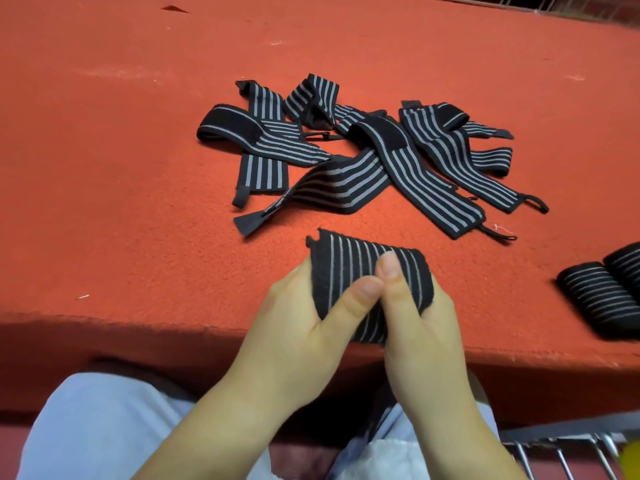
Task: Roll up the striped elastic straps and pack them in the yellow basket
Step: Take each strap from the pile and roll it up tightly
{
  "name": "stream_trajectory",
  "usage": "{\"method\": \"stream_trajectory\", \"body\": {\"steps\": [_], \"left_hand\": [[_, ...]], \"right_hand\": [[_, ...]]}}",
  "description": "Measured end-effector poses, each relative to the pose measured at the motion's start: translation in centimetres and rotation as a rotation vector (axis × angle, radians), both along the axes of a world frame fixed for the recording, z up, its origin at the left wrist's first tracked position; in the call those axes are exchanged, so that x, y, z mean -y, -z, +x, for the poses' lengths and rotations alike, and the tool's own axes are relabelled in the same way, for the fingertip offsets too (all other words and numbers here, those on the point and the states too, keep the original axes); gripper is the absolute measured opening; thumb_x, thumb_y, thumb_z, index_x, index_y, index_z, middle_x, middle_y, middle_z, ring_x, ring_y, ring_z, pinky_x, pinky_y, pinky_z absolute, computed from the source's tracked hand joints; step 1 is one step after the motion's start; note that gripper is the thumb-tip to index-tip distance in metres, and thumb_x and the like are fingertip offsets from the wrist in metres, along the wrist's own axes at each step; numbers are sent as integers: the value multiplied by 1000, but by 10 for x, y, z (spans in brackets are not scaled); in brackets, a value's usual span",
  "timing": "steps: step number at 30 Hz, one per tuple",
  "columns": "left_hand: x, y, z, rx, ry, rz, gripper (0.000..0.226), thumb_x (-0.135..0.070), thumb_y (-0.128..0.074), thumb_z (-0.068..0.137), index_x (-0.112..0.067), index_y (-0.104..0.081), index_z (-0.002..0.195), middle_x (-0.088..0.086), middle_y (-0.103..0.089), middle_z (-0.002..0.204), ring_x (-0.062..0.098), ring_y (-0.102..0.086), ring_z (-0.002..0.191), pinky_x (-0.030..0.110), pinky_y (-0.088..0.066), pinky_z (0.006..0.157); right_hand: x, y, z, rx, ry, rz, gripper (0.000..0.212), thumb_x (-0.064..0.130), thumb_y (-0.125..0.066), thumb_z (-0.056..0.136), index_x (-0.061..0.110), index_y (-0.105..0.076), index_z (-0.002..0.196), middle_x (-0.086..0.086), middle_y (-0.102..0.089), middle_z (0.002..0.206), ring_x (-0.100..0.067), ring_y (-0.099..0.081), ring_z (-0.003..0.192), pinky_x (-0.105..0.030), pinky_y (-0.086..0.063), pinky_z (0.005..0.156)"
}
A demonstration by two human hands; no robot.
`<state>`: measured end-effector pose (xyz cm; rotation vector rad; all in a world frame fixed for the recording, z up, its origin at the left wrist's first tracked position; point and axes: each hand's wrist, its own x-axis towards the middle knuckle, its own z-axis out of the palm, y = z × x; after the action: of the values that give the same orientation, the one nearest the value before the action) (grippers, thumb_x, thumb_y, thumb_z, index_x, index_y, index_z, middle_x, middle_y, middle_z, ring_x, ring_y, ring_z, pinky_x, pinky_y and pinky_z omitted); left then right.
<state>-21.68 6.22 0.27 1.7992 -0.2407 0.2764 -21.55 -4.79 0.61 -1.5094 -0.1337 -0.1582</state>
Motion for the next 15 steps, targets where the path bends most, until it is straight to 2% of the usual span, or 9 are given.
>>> {"method": "stream_trajectory", "body": {"steps": [2, 5, 8, 10, 12, 15], "left_hand": [[-4, 3, 3, 39, -8, 49, 51, -75, -40, 77, -31, -61, 93, -19, -68, 91, -5, -63, 85, 18, -48, 73], [-10, 4, 3, 104, 0, 163, 36, -58, -38, 87, -30, -60, 91, -15, -67, 88, -1, -63, 84, 24, -48, 73], [-11, 1, 2, 236, 13, 309, 26, -44, -40, 91, -28, -59, 97, -11, -64, 87, 6, -61, 81, 22, -46, 71], [-9, -1, 2, 241, 50, 266, 28, -42, -43, 90, -22, -60, 99, -9, -65, 91, 6, -62, 85, 25, -48, 74], [-5, -7, 1, 100, 109, 69, 28, -46, -45, 90, -26, -61, 101, -14, -68, 90, 1, -63, 85, 21, -49, 73], [1, -14, 4, -251, 103, -183, 34, -61, -45, 82, -32, -63, 81, -18, -62, 63, -5, -56, 55, 13, -43, 47]], "right_hand": [[1, 0, 0, -3, 4, -38, 49, 59, -55, 74, 14, -69, 88, 4, -73, 84, -8, -69, 81, -17, -50, 70], [8, -4, 0, -94, -95, -59, 53, 61, -53, 74, 16, -72, 94, 4, -75, 89, -8, -70, 87, -16, -50, 70], [16, -12, 3, -224, -201, -70, 52, 66, -56, 73, 19, -75, 82, 3, -73, 72, -3, -67, 66, -13, -48, 56], [17, -10, 3, -139, -107, -78, 43, 58, -54, 76, 20, -74, 74, 5, -71, 66, 0, -64, 61, -11, -46, 54], [15, -3, 1, 66, 47, -137, 28, 55, -60, 79, 31, -73, 74, 16, -70, 69, 7, -63, 65, -8, -45, 59], [14, 6, -2, 263, 118, -287, 24, 65, -57, 77, 46, -67, 88, 26, -68, 83, 7, -64, 78, -9, -45, 69]]}}
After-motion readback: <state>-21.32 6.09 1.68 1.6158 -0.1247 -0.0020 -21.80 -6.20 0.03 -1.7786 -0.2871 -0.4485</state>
